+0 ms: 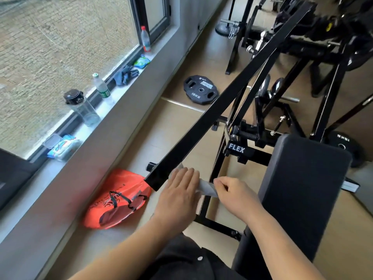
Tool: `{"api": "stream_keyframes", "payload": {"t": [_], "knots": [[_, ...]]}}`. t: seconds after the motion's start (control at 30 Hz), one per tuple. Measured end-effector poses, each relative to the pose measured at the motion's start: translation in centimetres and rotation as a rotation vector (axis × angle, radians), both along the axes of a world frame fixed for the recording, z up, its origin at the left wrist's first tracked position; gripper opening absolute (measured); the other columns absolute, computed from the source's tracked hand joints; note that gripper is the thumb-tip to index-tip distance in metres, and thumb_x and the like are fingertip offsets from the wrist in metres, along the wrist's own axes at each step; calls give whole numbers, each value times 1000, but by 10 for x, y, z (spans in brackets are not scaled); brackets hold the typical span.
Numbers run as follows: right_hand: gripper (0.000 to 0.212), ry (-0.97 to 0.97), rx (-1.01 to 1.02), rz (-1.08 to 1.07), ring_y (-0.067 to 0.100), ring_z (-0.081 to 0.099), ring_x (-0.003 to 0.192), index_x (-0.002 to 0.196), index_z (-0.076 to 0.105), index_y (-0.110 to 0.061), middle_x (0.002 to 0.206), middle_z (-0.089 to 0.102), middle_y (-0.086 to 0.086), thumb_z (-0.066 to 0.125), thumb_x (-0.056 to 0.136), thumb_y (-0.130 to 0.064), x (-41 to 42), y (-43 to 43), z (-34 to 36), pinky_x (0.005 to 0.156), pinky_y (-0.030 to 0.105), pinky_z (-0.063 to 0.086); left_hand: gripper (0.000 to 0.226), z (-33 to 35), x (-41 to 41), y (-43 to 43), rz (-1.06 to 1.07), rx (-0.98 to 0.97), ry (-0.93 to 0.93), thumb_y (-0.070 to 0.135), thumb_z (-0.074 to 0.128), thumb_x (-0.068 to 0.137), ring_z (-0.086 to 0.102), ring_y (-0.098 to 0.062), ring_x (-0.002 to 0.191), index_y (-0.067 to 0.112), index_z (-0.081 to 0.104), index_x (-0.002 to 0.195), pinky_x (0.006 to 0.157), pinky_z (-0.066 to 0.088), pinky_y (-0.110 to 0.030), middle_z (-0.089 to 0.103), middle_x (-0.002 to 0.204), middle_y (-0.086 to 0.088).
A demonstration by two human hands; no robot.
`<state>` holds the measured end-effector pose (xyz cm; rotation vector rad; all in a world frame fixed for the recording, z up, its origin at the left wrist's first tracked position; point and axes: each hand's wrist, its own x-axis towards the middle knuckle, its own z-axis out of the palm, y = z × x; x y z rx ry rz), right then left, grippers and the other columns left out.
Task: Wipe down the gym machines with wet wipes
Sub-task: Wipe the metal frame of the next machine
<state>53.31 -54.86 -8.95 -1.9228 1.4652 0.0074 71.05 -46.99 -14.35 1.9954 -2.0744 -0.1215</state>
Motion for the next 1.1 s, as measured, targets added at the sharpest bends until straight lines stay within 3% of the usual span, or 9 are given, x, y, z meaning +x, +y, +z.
{"api": "stream_keyframes", "payload": {"t": [0.13,0.2,0.33,0.53,0.7,0.83,0.9,1.03,1.1], "knots": [[35,91,-1,-8,9,62,85,93,64,-28,90,68,-13,34,109,-39,4,-1,-1,68,30,47,61,0,-44,8,-78,3,181,31,38,99,25,-24,155,9,41,155,127,20,-46,37,163,-8],[33,66,61,-21,5,60,86,96,66,-33,91,68,-15,37,109,-43,-1,-4,-2,64,27,42,60,8,-36,7,-102,21,382,20,39,94,37,-22,150,12,44,154,125,27,-43,48,157,-4],[30,1,94,-25,-1,63,86,101,70,-41,91,71,-20,45,104,-56,3,-7,0,64,27,46,50,28,-9,-4,-19,61,582,9,41,94,64,-24,113,21,57,140,91,55,-39,69,126,-1],[13,-346,-42,-174,3,65,84,95,69,-31,85,70,-15,59,103,-31,13,4,3,62,12,48,51,35,1,-32,122,91,550,11,57,98,47,-15,137,20,52,148,115,39,-29,50,152,5],[13,-515,-51,-119,9,65,84,99,58,-26,85,65,-12,49,108,-24,24,6,19,68,23,54,58,54,14,-37,110,306,884,27,65,90,65,-5,109,36,51,145,101,52,-33,66,107,22],[15,-547,-106,-117,7,62,82,95,52,-30,87,62,-20,47,109,-26,46,1,27,68,25,52,7,71,31,-41,79,294,904,12,64,87,62,-2,68,14,70,89,67,53,-22,69,79,-1],[13,-539,-169,-110,6,63,82,96,53,-29,85,63,-20,48,108,-27,58,0,29,70,32,53,7,78,41,-40,145,246,921,10,65,84,61,-8,64,13,67,77,63,51,-24,67,71,0],[10,-496,-270,-58,7,64,80,101,57,-28,83,65,-15,49,107,-31,78,-12,29,70,40,54,20,81,76,-34,285,277,956,23,76,88,52,-13,57,10,64,78,55,42,-26,58,64,1],[12,-410,-316,-1,13,66,79,105,59,-29,85,69,-12,49,107,-35,91,-20,25,66,43,54,19,84,95,-31,317,320,1191,18,71,97,61,-14,62,4,63,87,56,47,-23,65,71,-5]]}}
